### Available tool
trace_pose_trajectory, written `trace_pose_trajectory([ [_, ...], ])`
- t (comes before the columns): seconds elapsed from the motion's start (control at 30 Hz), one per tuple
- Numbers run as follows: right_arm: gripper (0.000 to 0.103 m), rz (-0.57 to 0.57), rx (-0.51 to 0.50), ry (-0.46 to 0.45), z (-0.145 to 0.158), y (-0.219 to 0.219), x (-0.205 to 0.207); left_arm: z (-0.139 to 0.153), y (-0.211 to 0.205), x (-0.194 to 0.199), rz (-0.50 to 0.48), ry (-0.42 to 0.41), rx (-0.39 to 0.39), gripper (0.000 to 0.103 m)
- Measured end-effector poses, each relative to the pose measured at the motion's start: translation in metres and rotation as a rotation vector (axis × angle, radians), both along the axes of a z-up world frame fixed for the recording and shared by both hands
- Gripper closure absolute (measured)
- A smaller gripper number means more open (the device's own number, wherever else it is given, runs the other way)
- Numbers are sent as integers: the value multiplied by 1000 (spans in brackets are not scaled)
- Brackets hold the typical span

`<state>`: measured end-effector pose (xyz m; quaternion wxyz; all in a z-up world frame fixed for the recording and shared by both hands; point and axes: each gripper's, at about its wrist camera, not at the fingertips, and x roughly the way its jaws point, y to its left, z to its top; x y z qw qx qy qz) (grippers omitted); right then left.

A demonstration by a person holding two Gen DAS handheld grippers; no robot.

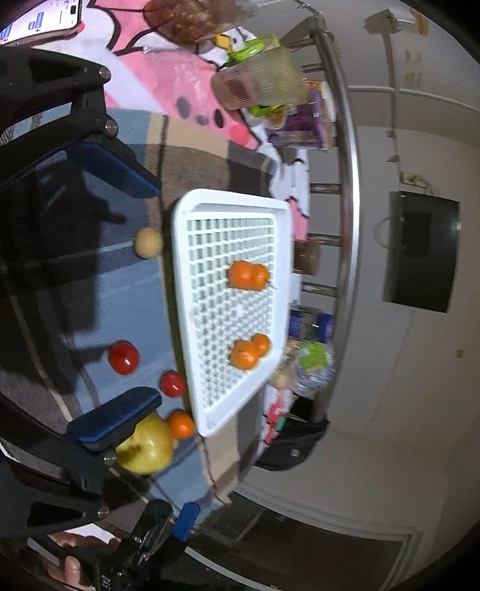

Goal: Organize fruits
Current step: 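Grasp the small tan round fruit with the left tool while the right tool grasps the yellow pear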

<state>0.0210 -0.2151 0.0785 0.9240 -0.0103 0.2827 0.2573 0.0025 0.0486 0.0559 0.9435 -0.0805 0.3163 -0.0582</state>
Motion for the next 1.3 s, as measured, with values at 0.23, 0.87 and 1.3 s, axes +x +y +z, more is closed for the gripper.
trace_pose_trajectory([
  [0.23, 2, -21, 0, 99, -28, -6, 13, -24, 7, 18, 30, 72, 4, 5],
  [0.87, 16, 6, 28, 253, -61, -1, 32, -47, 18, 52, 74, 185, -2, 51],
  [1.3, 27, 35, 75, 272, -63, 2, 32, -51, 21, 55, 72, 207, -33, 73],
])
